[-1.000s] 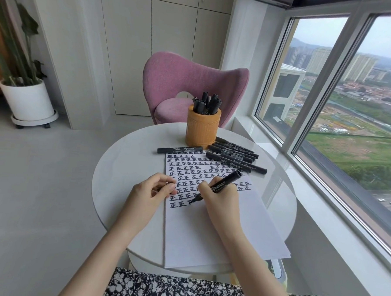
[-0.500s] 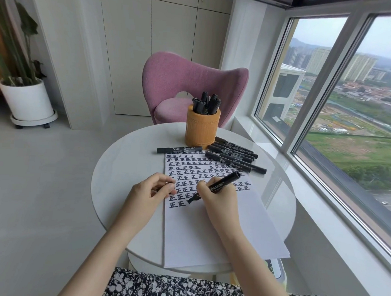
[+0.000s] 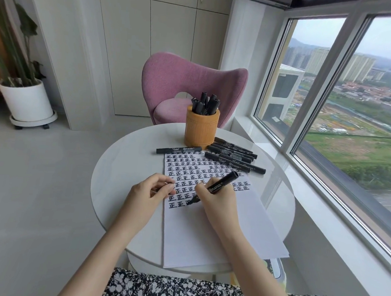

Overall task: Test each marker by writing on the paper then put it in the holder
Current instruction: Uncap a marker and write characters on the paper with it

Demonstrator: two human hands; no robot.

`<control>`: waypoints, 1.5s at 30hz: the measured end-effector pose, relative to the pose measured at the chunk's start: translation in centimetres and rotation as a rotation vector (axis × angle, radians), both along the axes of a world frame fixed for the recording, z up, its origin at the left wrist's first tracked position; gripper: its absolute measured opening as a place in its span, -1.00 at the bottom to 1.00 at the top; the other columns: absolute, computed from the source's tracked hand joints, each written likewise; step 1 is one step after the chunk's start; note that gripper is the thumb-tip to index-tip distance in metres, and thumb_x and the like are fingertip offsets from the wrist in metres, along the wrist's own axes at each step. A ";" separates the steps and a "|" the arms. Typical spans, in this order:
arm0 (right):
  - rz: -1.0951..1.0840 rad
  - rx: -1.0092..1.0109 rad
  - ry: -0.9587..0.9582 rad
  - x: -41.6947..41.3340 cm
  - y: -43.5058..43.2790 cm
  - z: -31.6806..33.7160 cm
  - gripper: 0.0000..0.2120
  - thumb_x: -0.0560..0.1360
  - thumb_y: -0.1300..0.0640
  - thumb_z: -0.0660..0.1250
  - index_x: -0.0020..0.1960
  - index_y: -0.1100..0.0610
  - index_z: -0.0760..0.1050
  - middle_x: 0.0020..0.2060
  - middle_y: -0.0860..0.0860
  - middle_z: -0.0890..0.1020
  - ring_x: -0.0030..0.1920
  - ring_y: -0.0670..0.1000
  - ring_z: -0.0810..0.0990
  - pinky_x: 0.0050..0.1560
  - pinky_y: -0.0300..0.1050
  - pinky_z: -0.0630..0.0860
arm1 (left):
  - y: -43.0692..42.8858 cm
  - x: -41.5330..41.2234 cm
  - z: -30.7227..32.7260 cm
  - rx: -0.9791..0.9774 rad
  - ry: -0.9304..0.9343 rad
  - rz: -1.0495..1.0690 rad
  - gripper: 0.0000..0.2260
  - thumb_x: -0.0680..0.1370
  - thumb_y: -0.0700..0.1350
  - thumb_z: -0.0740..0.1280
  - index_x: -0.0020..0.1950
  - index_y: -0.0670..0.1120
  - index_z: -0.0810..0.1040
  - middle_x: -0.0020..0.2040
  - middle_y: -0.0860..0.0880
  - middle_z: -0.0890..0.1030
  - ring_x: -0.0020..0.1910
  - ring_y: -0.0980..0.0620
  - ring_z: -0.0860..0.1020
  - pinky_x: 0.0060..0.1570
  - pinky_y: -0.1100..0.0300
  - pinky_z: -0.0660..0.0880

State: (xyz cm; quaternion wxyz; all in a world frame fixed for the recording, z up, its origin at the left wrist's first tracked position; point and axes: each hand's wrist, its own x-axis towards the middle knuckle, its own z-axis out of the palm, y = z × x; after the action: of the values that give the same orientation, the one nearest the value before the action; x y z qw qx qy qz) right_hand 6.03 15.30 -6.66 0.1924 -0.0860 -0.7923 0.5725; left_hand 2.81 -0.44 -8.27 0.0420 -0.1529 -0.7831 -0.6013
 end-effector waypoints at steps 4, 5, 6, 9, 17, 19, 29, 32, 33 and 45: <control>0.001 -0.006 0.000 0.0 0.0 0.1 -0.74 0.41 0.27 0.31 -0.36 0.16 0.27 -0.52 -0.05 0.25 -0.45 -0.09 0.19 -0.47 -0.24 0.14 | 0.0 0.0 0.1 0.006 -0.005 -0.003 -0.89 0.55 -0.23 0.30 -0.07 -0.04 0.57 -0.21 0.00 0.68 -0.23 0.28 0.61 -0.18 0.53 0.42; -0.002 -0.012 0.000 0.0 0.1 0.1 -0.75 0.41 0.27 0.31 -0.36 0.16 0.28 -0.51 -0.04 0.25 -0.44 -0.08 0.19 -0.47 -0.24 0.13 | 0.0 0.0 0.1 0.008 -0.008 -0.002 -0.89 0.55 -0.24 0.30 -0.07 -0.04 0.57 -0.21 0.00 0.68 -0.22 0.28 0.61 -0.17 0.53 0.42; -0.005 -0.017 -0.002 0.0 0.1 0.0 -0.76 0.41 0.27 0.31 -0.35 0.17 0.29 -0.50 -0.03 0.26 -0.44 -0.08 0.19 -0.46 -0.23 0.13 | 0.0 -0.1 0.1 0.008 -0.009 -0.002 -0.89 0.55 -0.23 0.30 -0.07 -0.03 0.57 -0.21 0.00 0.68 -0.22 0.27 0.61 -0.17 0.53 0.42; 0.000 -0.021 -0.006 0.0 0.1 0.0 -0.76 0.41 0.26 0.31 -0.36 0.16 0.29 -0.51 -0.05 0.26 -0.44 -0.08 0.20 -0.46 -0.24 0.14 | 0.0 0.0 0.1 0.001 -0.006 -0.001 -0.88 0.55 -0.23 0.30 -0.08 -0.02 0.56 -0.21 0.01 0.68 -0.22 0.27 0.61 -0.16 0.53 0.42; 0.022 0.006 0.008 0.1 0.0 0.0 -0.74 0.41 0.25 0.30 -0.36 0.15 0.26 -0.52 -0.07 0.24 -0.43 -0.08 0.18 -0.45 -0.23 0.14 | 0.1 0.0 0.2 0.001 -0.002 0.004 -0.91 0.55 -0.25 0.30 -0.05 -0.08 0.57 -0.19 -0.04 0.68 -0.24 0.29 0.61 -0.19 0.54 0.41; 0.020 0.000 0.007 0.1 0.0 0.0 -0.75 0.41 0.25 0.30 -0.36 0.15 0.26 -0.52 -0.07 0.23 -0.43 -0.08 0.18 -0.45 -0.22 0.13 | 0.1 0.1 0.2 0.004 -0.007 0.006 -0.90 0.55 -0.25 0.30 -0.05 -0.08 0.57 -0.19 -0.04 0.68 -0.25 0.29 0.61 -0.19 0.54 0.41; -0.009 -0.032 0.012 0.0 0.2 0.0 -0.70 0.41 0.29 0.27 -0.38 0.12 0.21 -0.55 -0.12 0.23 -0.46 -0.10 0.18 -0.47 -0.27 0.16 | 0.2 0.2 0.3 0.004 -0.011 0.005 -0.91 0.55 -0.26 0.30 -0.04 -0.13 0.57 -0.18 -0.06 0.67 -0.24 0.28 0.61 -0.20 0.53 0.42; -0.010 -0.042 0.026 0.0 0.3 -0.1 -0.71 0.41 0.31 0.27 -0.38 0.13 0.21 -0.56 -0.13 0.22 -0.46 -0.11 0.18 -0.48 -0.27 0.16 | 0.2 0.2 0.3 0.005 -0.012 0.004 -0.92 0.55 -0.26 0.29 -0.03 -0.14 0.57 -0.18 -0.05 0.67 -0.23 0.29 0.61 -0.20 0.54 0.41; -0.010 -0.044 0.029 0.0 0.2 -0.1 -0.71 0.41 0.31 0.27 -0.37 0.14 0.21 -0.55 -0.12 0.22 -0.46 -0.11 0.17 -0.48 -0.27 0.16 | 0.1 0.2 0.3 0.001 -0.012 0.004 -0.91 0.55 -0.26 0.29 -0.03 -0.13 0.57 -0.18 -0.05 0.67 -0.23 0.28 0.61 -0.20 0.54 0.42; -0.069 -0.274 0.039 -0.4 0.9 0.1 -0.71 0.47 0.22 0.33 -0.34 0.12 0.28 -0.50 0.02 0.27 -0.42 -0.01 0.20 -0.37 -0.15 0.18 | -0.3 -0.3 0.2 0.045 -0.033 -0.011 -0.89 0.53 -0.21 0.32 -0.03 -0.02 0.58 -0.15 0.03 0.70 -0.15 0.13 0.64 -0.07 0.35 0.51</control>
State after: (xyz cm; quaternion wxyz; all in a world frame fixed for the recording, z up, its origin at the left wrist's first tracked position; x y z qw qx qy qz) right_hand 5.68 16.17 -6.52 0.2139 -0.1273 -0.6994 0.6699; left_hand 2.50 -0.70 -8.10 0.0293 -0.1464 -0.7691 -0.6214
